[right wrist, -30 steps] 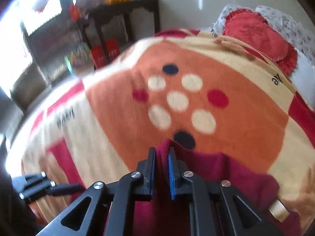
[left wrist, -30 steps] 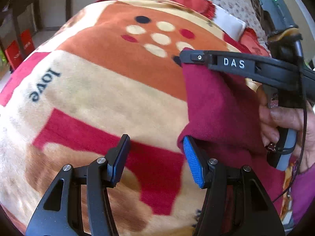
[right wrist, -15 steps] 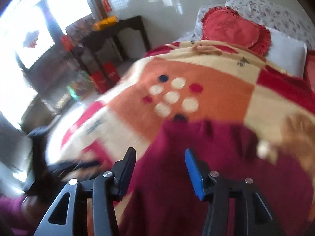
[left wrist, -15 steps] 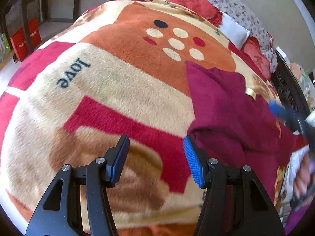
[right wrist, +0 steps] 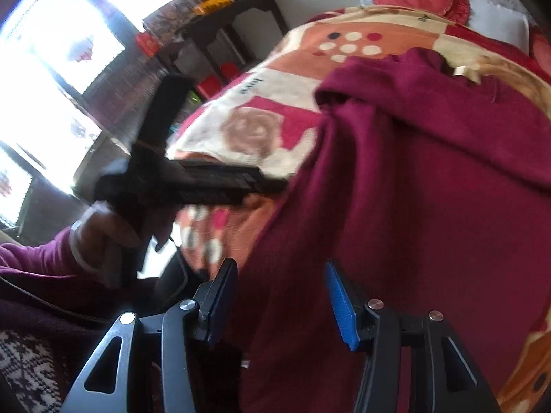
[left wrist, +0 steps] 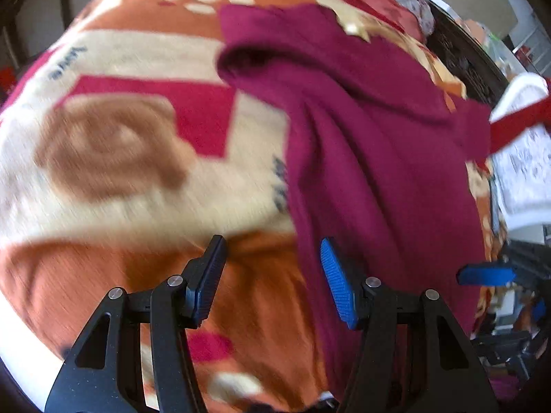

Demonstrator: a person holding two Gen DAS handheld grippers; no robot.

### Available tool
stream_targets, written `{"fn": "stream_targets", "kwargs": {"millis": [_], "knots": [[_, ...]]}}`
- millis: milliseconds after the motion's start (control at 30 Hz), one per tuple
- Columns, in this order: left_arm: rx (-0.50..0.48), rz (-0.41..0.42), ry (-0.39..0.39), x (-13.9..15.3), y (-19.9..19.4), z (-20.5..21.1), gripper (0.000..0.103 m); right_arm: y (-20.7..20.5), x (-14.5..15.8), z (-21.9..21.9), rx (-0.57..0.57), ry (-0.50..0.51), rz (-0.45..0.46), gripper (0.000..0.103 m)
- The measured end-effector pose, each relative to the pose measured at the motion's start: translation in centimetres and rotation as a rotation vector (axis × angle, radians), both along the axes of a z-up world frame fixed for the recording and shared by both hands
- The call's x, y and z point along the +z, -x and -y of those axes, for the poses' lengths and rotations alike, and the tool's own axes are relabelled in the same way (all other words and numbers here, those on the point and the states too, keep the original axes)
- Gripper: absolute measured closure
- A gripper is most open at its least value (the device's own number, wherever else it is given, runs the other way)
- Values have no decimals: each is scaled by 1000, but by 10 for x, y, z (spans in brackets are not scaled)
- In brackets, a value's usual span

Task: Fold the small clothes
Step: 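Fold the held side across the body toward the left gripper and release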

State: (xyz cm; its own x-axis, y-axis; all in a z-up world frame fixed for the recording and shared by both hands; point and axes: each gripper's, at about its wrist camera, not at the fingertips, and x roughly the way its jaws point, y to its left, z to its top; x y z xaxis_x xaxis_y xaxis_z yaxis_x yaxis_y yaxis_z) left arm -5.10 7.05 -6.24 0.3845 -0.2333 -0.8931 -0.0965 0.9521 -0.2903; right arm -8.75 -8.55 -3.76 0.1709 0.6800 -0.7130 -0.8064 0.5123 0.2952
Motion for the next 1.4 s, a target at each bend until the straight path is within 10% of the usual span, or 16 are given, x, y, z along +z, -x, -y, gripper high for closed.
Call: {"fn": "stream_targets", "kwargs": {"millis": [300, 433, 1000, 1400], "knots": [[-39, -7, -55, -10, -2, 32, 46, 1, -1, 23, -94, -73, -9, 52], [-25, 11, -24, -5, -6, 28, 96, -6, 2, 36, -139, -123, -17, 52], [13, 17, 21, 24, 34, -19, 97, -37, -2, 56, -266, -124, -21, 52], [-87, 107, -21, 72, -14, 10, 77, -100, -38, 86, -565, 119, 72, 52]]}}
